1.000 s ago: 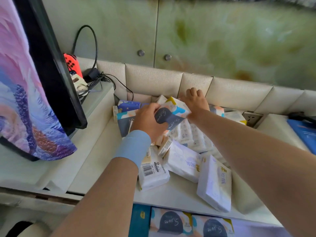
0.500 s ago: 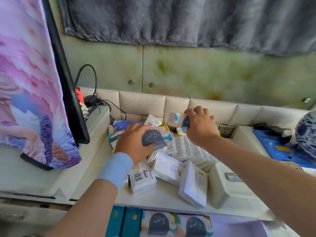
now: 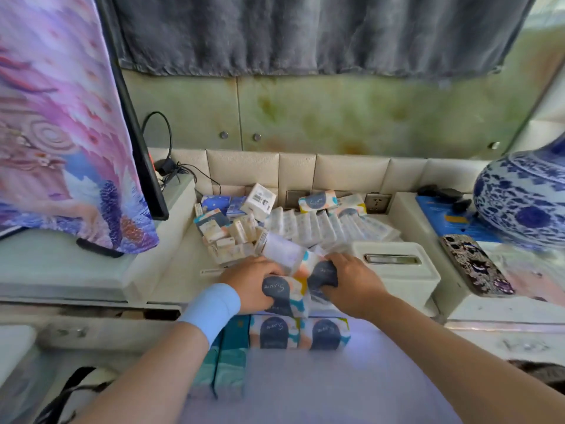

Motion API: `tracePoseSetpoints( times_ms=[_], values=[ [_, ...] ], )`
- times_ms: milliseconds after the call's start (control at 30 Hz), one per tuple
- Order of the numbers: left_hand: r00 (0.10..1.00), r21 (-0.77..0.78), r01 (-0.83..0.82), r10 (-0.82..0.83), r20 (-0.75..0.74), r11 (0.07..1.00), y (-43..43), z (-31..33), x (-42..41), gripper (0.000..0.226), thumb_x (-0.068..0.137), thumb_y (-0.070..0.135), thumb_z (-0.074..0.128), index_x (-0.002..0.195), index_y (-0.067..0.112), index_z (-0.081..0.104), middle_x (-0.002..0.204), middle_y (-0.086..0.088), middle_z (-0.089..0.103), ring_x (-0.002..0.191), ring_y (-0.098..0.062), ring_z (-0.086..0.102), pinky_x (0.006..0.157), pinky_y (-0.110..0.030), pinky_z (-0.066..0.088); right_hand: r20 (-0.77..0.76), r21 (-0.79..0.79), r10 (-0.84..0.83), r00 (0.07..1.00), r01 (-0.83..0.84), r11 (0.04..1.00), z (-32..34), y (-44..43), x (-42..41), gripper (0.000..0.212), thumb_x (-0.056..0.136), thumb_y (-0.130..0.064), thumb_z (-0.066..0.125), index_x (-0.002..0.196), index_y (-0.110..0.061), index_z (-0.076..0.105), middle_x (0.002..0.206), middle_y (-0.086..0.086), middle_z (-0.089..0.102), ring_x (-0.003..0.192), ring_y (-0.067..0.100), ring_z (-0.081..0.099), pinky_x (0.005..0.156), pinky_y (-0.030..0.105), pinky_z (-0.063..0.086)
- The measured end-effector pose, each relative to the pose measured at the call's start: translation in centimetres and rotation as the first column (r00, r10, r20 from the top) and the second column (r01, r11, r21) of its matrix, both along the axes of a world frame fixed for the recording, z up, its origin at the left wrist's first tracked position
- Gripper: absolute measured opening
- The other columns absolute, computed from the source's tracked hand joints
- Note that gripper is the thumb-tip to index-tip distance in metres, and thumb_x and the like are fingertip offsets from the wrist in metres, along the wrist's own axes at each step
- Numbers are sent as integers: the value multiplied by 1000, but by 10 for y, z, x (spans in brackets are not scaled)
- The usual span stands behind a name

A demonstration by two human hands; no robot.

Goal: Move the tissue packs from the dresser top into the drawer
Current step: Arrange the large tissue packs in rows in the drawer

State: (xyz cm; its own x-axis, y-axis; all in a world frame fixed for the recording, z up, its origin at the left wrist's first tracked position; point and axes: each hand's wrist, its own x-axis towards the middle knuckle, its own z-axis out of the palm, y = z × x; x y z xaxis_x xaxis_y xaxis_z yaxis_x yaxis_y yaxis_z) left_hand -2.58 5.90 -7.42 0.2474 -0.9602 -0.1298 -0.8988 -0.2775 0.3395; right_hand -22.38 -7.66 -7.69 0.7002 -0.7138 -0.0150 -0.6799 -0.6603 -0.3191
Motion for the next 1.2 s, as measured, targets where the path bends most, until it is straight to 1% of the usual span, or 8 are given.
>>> tracePoseSetpoints(
  times_ms=[200, 333, 400, 500, 667, 833, 1000, 1200],
  values=[
    [996, 323, 87, -93, 4, 942, 25, -22, -28, 53, 68, 30, 68, 118, 41, 53, 113, 12, 56, 96, -19, 58, 80, -32, 53, -280, 198, 159, 947, -106, 975, -2, 26, -22, 36, 77, -35, 63, 108, -23, 49, 100, -2, 62, 86, 21, 58, 64, 29, 45],
    [990, 408, 111, -137, 33, 906, 35, -52, -43, 45, 71, 30, 66, 114, 37, 54, 106, 10, 58, 91, -21, 59, 74, -29, 50, -563, 205, 233, 793, -140, 969, -22, 32, -30, 49, 78, -39, 68, 120, -20, 52, 111, 1, 64, 95, 21, 61, 77, 31, 52],
    [991, 396, 95, -124, 47, 913, 36, -68, -50, 42, 72, 35, 66, 112, 38, 54, 103, 10, 58, 90, -21, 60, 73, -29, 50, -616, 168, 234, 752, -164, 972, -39, 33, -33, 53, 79, -39, 68, 126, -21, 52, 114, 1, 64, 100, 21, 62, 83, 32, 54],
    [969, 358, 148, -208, 135, 922, 33, -89, -55, 45, 80, 35, 65, 123, 31, 54, 123, 5, 55, 109, -23, 57, 85, -35, 50, -555, 125, 237, 797, -202, 971, -67, 36, -38, 56, 82, -43, 66, 131, -25, 48, 121, 1, 59, 109, 22, 58, 82, 31, 49],
    [850, 379, 154, -319, 420, 912, 25, -115, -50, 52, 90, 39, 58, 137, 18, 49, 145, -7, 41, 133, -28, 36, 108, -40, 28, -371, 53, 226, 901, -223, 973, -115, 40, -47, 55, 85, -28, 61, 136, -26, 42, 133, 3, 48, 118, 24, 49, 84, 37, 50],
    [832, 333, 143, -295, 469, 932, 21, -127, -47, 60, 93, 36, 57, 145, 15, 36, 148, -9, 35, 134, -29, 33, 109, -39, 28, -426, -163, 182, 886, -273, 948, -141, 47, -53, 57, 90, -30, 61, 139, -17, 35, 145, 12, 36, 119, 31, 46, 80, 39, 46],
    [855, 327, 204, -330, 399, 923, 18, -141, -54, 87, 85, 30, 67, 153, 18, 14, 153, -6, 20, 137, -31, 26, 101, -41, 42, -410, -119, 21, 912, -77, 990, -153, 53, -59, 89, 79, -34, 71, 149, -20, 19, 153, 12, 18, 106, 30, 51, 71, 36, 49],
    [854, 335, 142, -286, 434, 932, 12, -150, -57, 90, 82, 25, 71, 153, 18, 16, 152, -7, 22, 135, -32, 28, 97, -43, 45, -374, -147, 2, 927, -62, 987, -164, 46, -49, 87, 76, -42, 68, 148, -24, 22, 156, 15, 12, 96, 30, 55, 62, 32, 43]
  ],
)
